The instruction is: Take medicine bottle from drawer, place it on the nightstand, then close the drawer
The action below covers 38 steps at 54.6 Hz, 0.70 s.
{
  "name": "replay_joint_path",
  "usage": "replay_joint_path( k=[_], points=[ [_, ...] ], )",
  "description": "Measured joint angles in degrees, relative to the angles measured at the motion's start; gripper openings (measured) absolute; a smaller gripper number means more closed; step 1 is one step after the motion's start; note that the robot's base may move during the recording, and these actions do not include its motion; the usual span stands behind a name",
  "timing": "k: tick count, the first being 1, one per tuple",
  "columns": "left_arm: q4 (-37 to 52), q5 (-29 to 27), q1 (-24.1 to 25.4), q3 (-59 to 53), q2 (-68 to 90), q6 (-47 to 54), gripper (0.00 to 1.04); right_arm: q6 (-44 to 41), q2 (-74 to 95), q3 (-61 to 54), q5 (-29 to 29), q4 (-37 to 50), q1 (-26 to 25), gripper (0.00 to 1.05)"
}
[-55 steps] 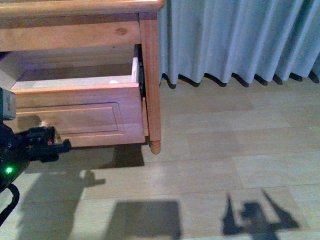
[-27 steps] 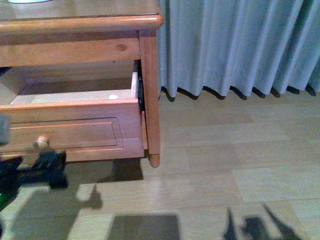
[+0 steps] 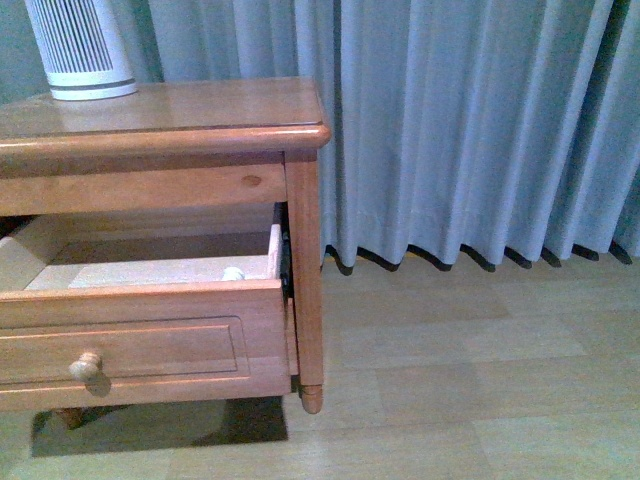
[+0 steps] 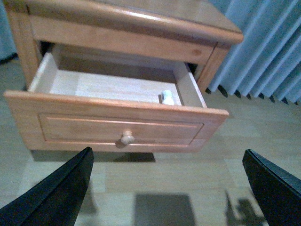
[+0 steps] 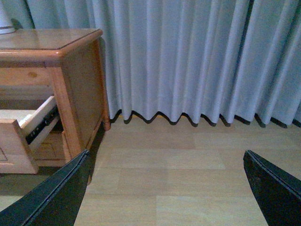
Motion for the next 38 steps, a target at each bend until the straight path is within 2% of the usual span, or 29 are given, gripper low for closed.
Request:
replay_joint_path(
  k=[5,8,12,17,21,29,38],
  points=[
    [-1.0,-10.3,-0.3,-2.0,-11.2,3.2,0.81,0.0,0.0,0.0,0.0,0.0,0.0,0.98],
    [-1.2,-14.4,-2.9,-3.4,-16.4,4.5,0.70,0.0,0.0,0.0,0.0,0.0,0.0,0.98],
    [-1.2,-16.3,-5.2,-4.8,-18.6,5.2,0.57,0.0,0.0,0.0,0.0,0.0,0.0,0.98],
    [-1.2,-24.5,-11.8,-7.0,-19.8,5.6,0.42,0.0,0.0,0.0,0.1,0.0,0.0,0.98],
    [-1.0,-24.8,-14.2,-8.2,-20.8,5.8,0.29,0.0,0.0,0.0,0.0,0.0,0.0,0.98],
    [-0.6,-25.4,-14.6,-9.8,-22.1,5.8,0.03,0.0,0.0,0.0,0.3,0.0,0.0,0.98],
    [-0.2,-25.4,-14.7,-11.5,-23.3,6.0,0.04,0.0,0.0,0.0,0.3,0.0,0.0,0.98]
  ],
)
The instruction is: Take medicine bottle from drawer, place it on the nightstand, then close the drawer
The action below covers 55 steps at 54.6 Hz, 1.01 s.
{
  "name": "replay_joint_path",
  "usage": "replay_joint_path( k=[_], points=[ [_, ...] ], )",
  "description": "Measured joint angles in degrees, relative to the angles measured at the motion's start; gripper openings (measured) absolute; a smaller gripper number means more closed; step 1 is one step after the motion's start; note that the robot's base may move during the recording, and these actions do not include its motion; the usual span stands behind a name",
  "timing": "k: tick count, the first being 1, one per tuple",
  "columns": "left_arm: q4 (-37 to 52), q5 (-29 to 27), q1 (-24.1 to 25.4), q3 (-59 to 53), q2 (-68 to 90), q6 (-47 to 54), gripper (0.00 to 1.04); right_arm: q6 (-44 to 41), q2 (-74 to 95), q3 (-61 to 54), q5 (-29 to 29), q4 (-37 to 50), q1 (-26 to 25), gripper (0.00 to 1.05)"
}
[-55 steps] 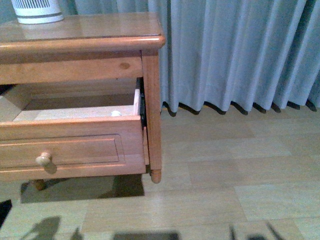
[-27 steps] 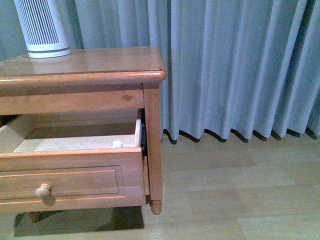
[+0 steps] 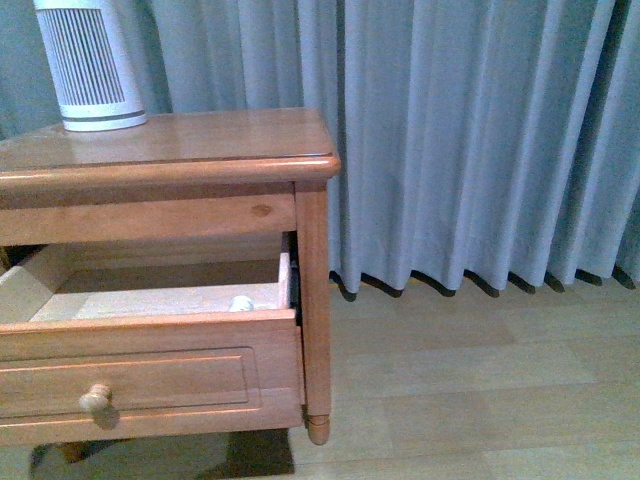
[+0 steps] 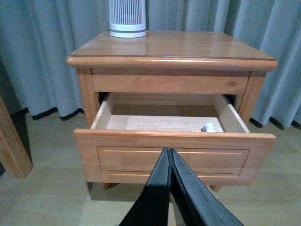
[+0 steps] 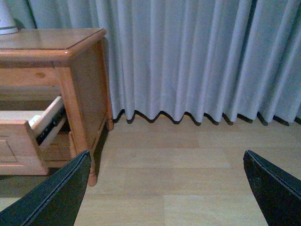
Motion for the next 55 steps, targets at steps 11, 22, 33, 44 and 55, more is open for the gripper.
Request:
replay_joint_path(
  k=[11,22,33,44,55],
  points=[
    [0.3,-0.1,0.0,-1.5,-1.2,0.0,0.04,0.0,0.0,0.0,-0.2,0.0,0.0,0.98],
    [0.7,-0.5,-0.1,-4.0,-3.7,0.0,0.04,0.0,0.0,0.0,-0.6,0.0,0.0,0.98],
    [0.7,-0.3,-0.2,-4.5,-4.0,0.0,0.05,0.0,0.0,0.0,-0.6,0.0,0.0,0.98],
    [0.7,-0.2,-0.2,-4.5,-4.0,0.0,0.48,10.8,16.3,8.7,-16.9,-9.0,-5.1,0.98],
    [0.7,-0.2,-0.2,-4.5,-4.1,0.0,0.86,10.1,43.5,30.0,-14.6,4.5,-0.3,0.98]
  ],
)
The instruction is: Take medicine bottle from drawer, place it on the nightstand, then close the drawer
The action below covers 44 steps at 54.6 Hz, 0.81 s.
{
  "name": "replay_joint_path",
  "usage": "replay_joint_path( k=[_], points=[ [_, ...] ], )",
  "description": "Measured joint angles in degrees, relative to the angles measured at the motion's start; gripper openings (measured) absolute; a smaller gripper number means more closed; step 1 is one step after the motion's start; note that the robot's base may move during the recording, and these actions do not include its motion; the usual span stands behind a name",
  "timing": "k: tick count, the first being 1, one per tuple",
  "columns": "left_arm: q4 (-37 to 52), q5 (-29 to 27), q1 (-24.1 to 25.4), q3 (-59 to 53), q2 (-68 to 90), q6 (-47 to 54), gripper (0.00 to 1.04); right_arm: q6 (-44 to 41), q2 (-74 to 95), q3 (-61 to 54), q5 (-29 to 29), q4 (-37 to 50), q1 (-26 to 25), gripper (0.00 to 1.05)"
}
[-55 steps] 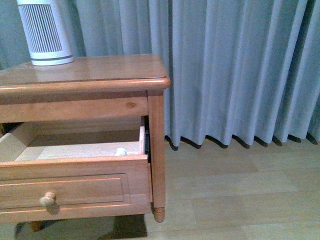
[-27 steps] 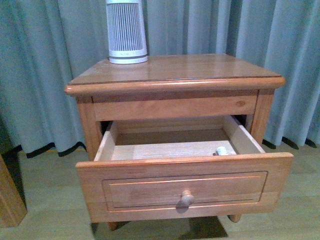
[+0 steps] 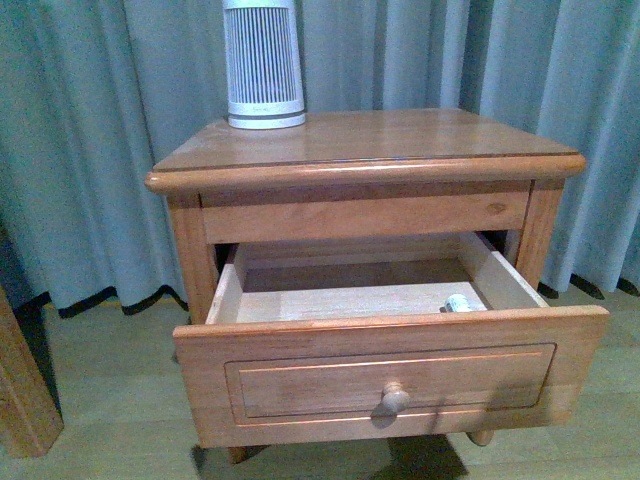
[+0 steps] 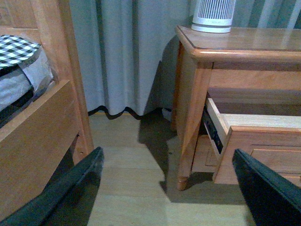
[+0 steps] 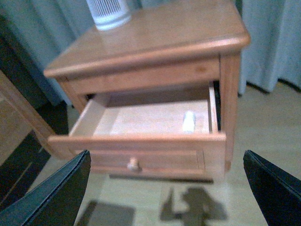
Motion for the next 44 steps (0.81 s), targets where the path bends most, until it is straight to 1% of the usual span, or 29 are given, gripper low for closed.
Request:
replay_joint_path(
  k=[4,8,13,21,25,33,44],
  points=[
    [0.0,0.0,0.0,0.0,0.0,0.0,1.00,-2.6,10.1,8.8,2.0,1.4,2.3,0.98],
    [0.0,0.0,0.0,0.0,0.0,0.0,0.98,-4.6,19.1,16.5,3.1,0.9,4.1,0.98],
    [0.0,0.0,0.0,0.0,0.0,0.0,0.98,-6.4,30.4,25.9,5.3,-0.8,6.2,0.98],
    [0.0,0.0,0.0,0.0,0.0,0.0,0.98,-6.9,48.0,39.4,9.8,-6.4,8.2,0.98],
    [0.0,0.0,0.0,0.0,0.0,0.1,0.98,-6.9,55.4,44.1,12.4,-8.7,8.9,0.98],
    [0.0,0.0,0.0,0.0,0.0,0.1,0.98,-7.3,65.6,49.1,16.8,-10.5,10.3,0.98],
    [0.0,0.0,0.0,0.0,0.0,0.0,0.98,-8.9,73.8,53.1,19.1,-11.1,12.4,0.98]
  ],
)
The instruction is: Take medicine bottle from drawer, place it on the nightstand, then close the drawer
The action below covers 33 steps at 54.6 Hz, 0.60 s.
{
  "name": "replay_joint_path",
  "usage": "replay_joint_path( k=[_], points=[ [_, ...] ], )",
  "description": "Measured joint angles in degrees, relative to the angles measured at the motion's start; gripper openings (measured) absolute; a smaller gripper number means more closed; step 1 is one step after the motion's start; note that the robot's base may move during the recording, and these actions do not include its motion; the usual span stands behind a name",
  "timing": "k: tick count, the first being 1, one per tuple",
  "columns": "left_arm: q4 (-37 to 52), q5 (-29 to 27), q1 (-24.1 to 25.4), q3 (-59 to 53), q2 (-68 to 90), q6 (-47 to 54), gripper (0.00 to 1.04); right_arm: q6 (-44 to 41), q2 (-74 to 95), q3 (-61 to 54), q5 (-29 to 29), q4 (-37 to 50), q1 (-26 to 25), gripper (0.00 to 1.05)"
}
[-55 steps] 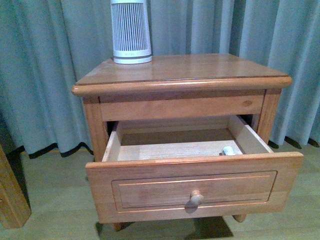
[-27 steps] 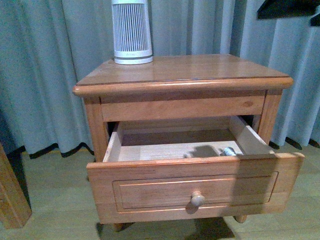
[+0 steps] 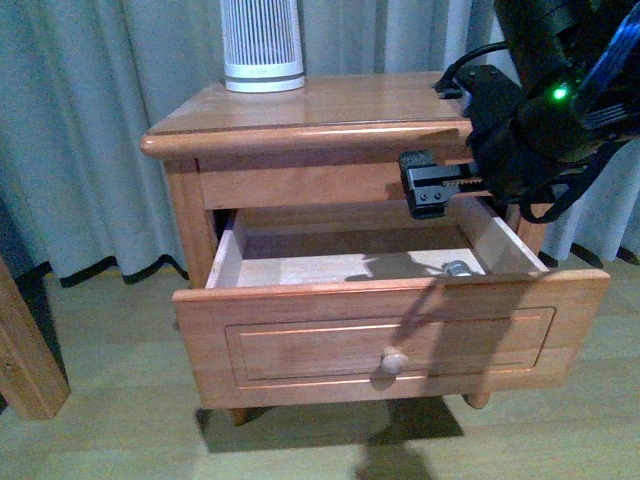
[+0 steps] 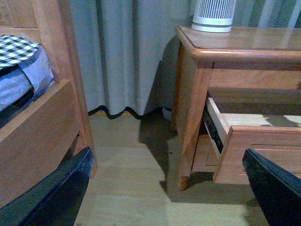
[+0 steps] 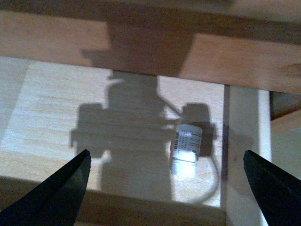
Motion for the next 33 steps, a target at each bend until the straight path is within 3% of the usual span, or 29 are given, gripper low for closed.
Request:
replay_joint_path(
  k=[33],
  points=[
    [0.0,0.0,0.0,0.0,0.0,0.0,0.98,0.8,12.6,6.9,2.1,-1.3,-0.3,0.98]
  ],
)
